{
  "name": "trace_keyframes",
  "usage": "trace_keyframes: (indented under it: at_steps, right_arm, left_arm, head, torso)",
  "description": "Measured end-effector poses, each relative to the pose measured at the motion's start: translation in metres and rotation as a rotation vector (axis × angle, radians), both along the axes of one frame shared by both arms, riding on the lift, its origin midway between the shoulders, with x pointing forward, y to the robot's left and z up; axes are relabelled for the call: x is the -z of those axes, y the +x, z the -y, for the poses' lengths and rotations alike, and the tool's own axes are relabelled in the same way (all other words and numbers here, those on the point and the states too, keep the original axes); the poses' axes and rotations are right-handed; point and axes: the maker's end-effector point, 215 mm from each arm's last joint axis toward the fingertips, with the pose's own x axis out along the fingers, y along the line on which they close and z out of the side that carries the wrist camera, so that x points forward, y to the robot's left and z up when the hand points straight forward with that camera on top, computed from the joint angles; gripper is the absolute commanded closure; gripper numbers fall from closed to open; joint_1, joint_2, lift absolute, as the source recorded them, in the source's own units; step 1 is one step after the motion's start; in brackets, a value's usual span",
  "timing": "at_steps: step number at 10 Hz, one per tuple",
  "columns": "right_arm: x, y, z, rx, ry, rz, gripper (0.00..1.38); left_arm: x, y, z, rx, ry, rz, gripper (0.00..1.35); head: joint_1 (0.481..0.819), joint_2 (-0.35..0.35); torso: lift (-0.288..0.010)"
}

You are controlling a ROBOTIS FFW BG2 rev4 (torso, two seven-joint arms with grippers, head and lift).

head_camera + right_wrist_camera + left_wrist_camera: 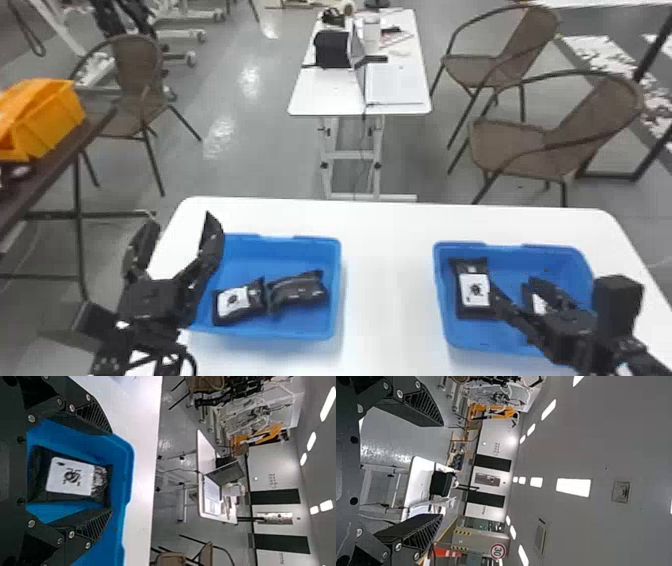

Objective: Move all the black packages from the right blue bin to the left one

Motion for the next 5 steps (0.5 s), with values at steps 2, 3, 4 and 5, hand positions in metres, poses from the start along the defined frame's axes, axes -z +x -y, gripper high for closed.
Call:
trace_keyframes:
  at_steps: [2,3,4,5]
  right_arm:
    - [0.043,-0.007,0.013,0.016,-0.024,-0.089,0.39]
    - [0.058,-0.001,0.017,0.018,-0.044,-0.117,0.39]
    - [0.065,0.007,0.02,0.017,-0.057,-0.128,0.39]
    - [0.069,0.016,0.02,0.008,-0.075,-0.136,0.39]
  left_arm:
    - [0.003,0.002,0.006,0.011,-0.018,-0.009,0.23]
    - [0.004,0.002,0.007,0.014,-0.02,-0.011,0.23]
    - [0.004,0.003,0.008,0.015,-0.022,-0.012,0.23]
    - [0.004,0.004,0.009,0.017,-0.023,-0.013,0.23]
  head:
    - [0.695,0.03]
    - [0.695,0.022]
    - [0.695,0.019]
    - [0.695,0.016]
  torso:
    - [0.0]
    - [0.0]
    - [0.0]
    - [0.0]
